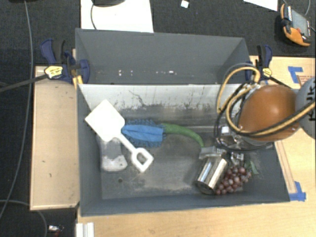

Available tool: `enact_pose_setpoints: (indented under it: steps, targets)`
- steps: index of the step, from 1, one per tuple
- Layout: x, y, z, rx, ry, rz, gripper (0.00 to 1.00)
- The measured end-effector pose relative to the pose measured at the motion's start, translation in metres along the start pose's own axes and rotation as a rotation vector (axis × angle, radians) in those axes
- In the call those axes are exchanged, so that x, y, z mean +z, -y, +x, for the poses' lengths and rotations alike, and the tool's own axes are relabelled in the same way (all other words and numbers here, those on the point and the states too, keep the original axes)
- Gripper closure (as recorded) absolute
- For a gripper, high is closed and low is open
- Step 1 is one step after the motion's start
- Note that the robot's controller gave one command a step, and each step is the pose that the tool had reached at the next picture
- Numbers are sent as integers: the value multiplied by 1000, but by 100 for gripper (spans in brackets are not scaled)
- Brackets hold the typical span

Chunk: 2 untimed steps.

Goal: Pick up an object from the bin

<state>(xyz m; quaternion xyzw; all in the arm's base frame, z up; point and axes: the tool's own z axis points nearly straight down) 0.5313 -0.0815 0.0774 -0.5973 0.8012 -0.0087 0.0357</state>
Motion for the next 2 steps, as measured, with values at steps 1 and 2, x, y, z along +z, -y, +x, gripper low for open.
enact_pose_setpoints:
  steps: [1,2]
  targets:
    - [0,0,0,0,0,0,100]
    - [-105,5,-12,6,-5,-19,100]
